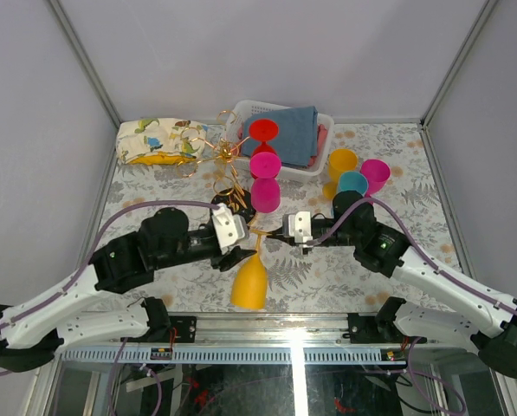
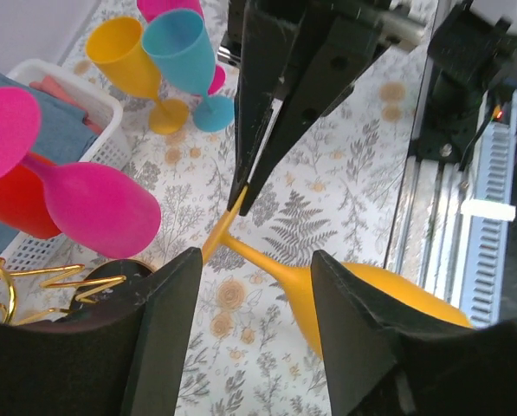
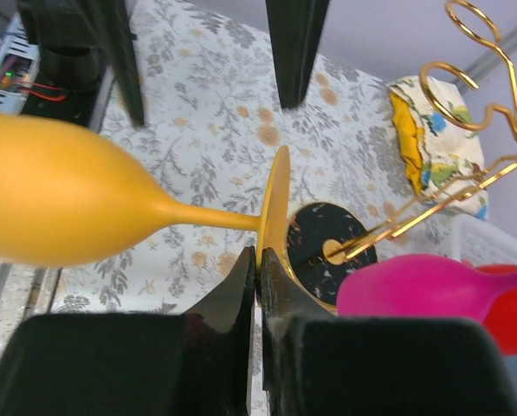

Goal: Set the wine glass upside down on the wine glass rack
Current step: Turn the wine glass upside down at the wine rack.

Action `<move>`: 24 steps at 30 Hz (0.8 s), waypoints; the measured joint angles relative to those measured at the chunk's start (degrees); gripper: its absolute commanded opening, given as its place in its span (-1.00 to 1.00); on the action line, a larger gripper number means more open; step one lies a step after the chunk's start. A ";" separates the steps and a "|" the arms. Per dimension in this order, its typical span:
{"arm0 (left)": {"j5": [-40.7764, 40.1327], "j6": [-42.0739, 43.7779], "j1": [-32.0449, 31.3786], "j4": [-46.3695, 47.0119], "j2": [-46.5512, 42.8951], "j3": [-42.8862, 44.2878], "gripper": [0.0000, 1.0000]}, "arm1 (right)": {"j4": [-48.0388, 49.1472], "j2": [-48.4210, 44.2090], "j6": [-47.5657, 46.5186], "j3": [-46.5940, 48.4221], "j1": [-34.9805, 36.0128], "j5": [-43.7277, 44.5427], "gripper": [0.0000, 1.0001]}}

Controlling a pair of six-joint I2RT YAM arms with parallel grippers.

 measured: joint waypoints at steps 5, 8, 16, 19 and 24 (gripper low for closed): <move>-2.73 -6.40 0.00 2.23 -5.03 -1.60 0.36 | 2.05 -1.29 -0.07 -1.88 -0.02 5.29 -1.00; -6.62 -11.28 0.00 3.61 -7.93 -4.02 0.51 | 4.74 -3.06 0.17 -4.92 0.00 9.14 -1.00; -16.28 -24.37 0.00 8.41 -13.31 -12.24 0.64 | 10.82 -6.16 -0.55 -9.75 -0.02 14.47 -1.00; -17.94 -27.96 0.00 10.12 -13.25 -13.57 0.64 | 13.07 -6.80 -2.12 -9.75 -0.02 15.87 -1.00; -18.78 -32.59 0.00 12.24 -10.32 -13.60 0.64 | 16.81 -7.85 -4.22 -10.10 -0.02 17.46 -0.98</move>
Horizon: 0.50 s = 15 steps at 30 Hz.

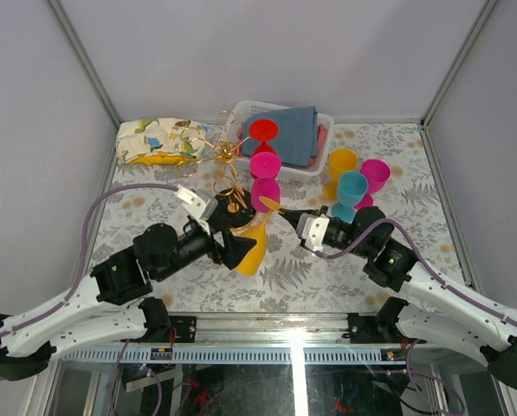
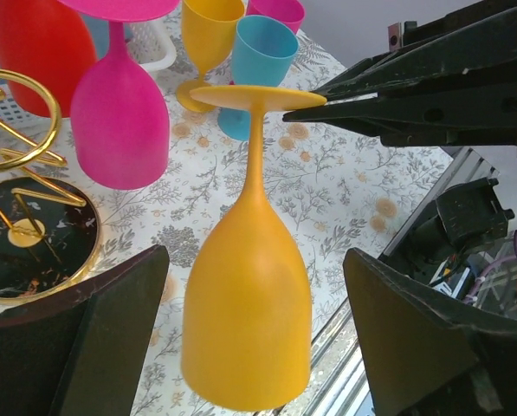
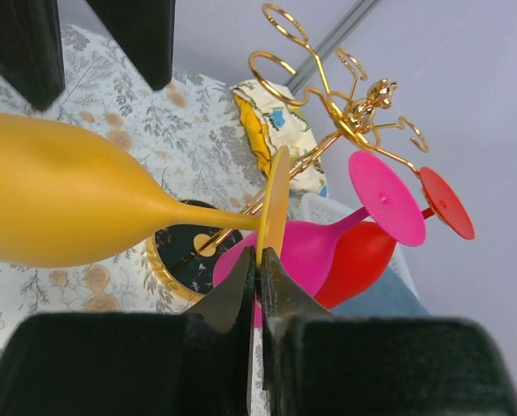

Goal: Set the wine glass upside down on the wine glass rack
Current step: Turn the wine glass upside down at the wine rack.

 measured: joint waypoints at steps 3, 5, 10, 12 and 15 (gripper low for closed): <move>0.00 -1.64 0.00 1.68 1.84 -0.09 0.58 | 1.14 -0.04 -0.20 0.00 0.00 -0.07 -0.97; 0.02 -2.25 0.00 2.99 3.13 -0.22 0.50 | 1.70 -0.04 -0.15 0.00 0.00 -0.17 -0.98; 0.44 -2.99 0.00 6.38 7.41 -0.24 0.20 | 3.28 -0.02 0.52 0.00 0.00 -1.77 -0.98; 0.85 -2.99 0.00 7.10 9.35 -0.20 0.07 | 3.45 -0.02 1.01 0.00 0.00 -2.69 -0.98; 1.22 -2.99 0.00 7.69 11.54 0.00 -0.04 | 3.32 -0.02 1.79 0.00 0.00 -3.67 -0.98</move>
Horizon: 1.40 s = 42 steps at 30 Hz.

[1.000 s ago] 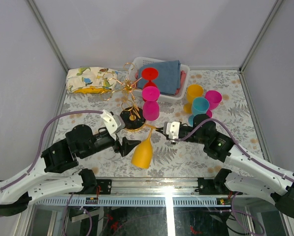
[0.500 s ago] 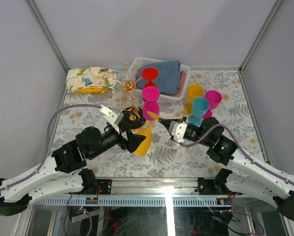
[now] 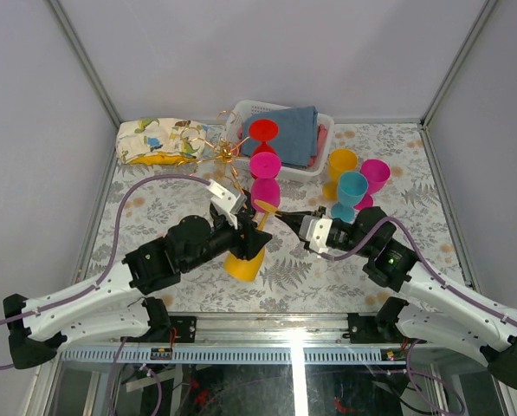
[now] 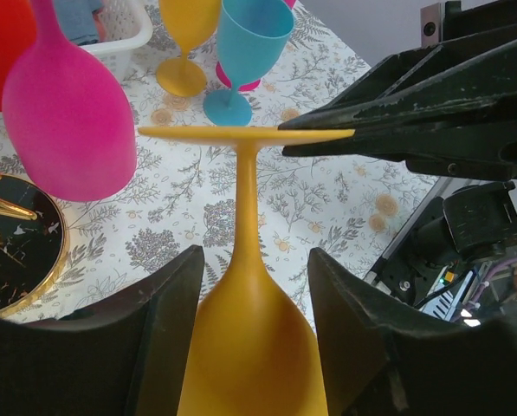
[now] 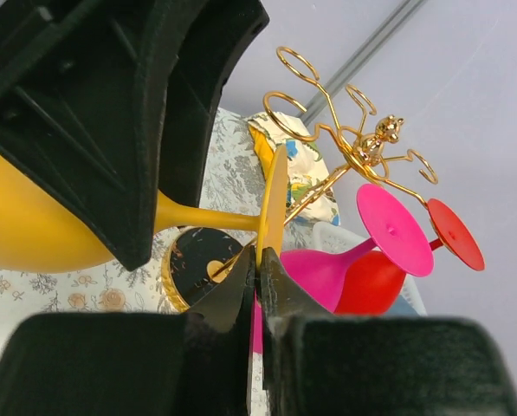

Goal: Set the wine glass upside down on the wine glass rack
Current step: Turn the wine glass upside down at the wine rack.

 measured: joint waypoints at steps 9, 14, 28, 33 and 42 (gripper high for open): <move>0.07 -0.04 0.00 2.69 0.76 0.07 -0.40 | 0.48 -0.11 1.99 0.00 0.02 -1.99 -0.98; 0.07 -0.26 0.00 3.74 0.72 0.07 -0.71 | 0.83 -0.46 3.54 0.02 0.00 -3.08 -0.99; -0.24 -1.05 0.00 4.52 0.17 0.07 -1.00 | 0.24 -1.14 4.13 0.04 0.02 -3.43 -1.00; -0.15 -1.05 0.00 4.48 -0.42 -0.07 -0.88 | 0.31 -1.05 4.15 0.09 0.04 -3.50 -0.99; -0.15 -1.07 0.00 4.22 -2.56 -0.81 -0.09 | -0.02 -0.48 4.61 0.59 0.15 -3.89 -0.98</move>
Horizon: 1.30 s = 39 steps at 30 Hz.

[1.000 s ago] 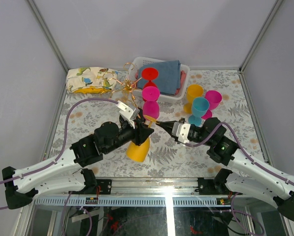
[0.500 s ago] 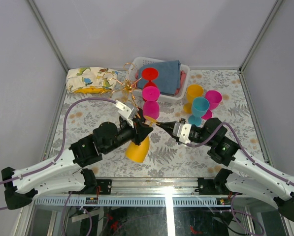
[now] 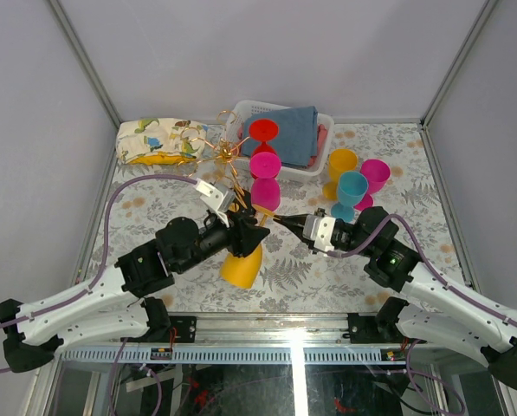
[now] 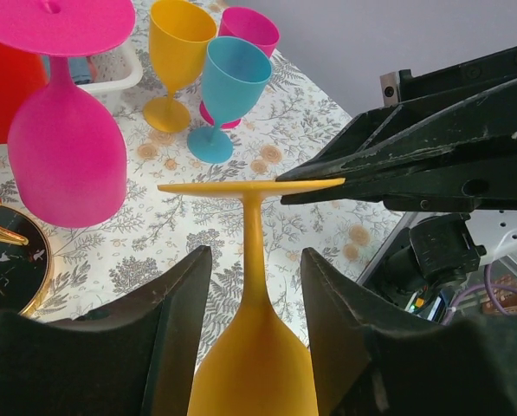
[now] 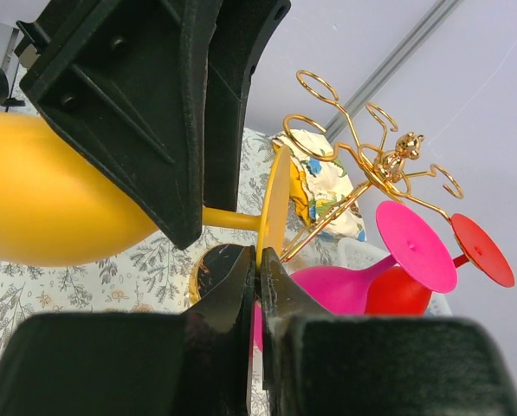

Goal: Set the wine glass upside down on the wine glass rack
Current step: Turn the wine glass upside down at the wine rack.

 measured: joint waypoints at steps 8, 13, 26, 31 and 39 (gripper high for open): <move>0.02 0.02 0.00 0.00 0.02 0.00 -0.24 | 0.04 -0.02 0.52 0.00 0.00 -0.02 -0.97; 0.04 0.00 0.00 -0.02 0.17 0.00 -0.44 | 0.20 -0.02 0.68 0.00 0.00 0.00 -0.97; 0.83 -0.20 0.00 0.37 0.96 -0.39 -1.00 | 0.39 0.02 1.18 -0.02 0.00 0.11 -0.93; 0.63 -0.46 0.00 0.74 0.00 -1.44 -1.00 | -0.11 0.13 1.29 -0.02 0.07 -0.20 -0.56; -0.94 -0.39 0.00 0.11 -2.71 -3.76 -1.00 | 0.37 0.22 2.12 -0.02 0.07 0.24 0.13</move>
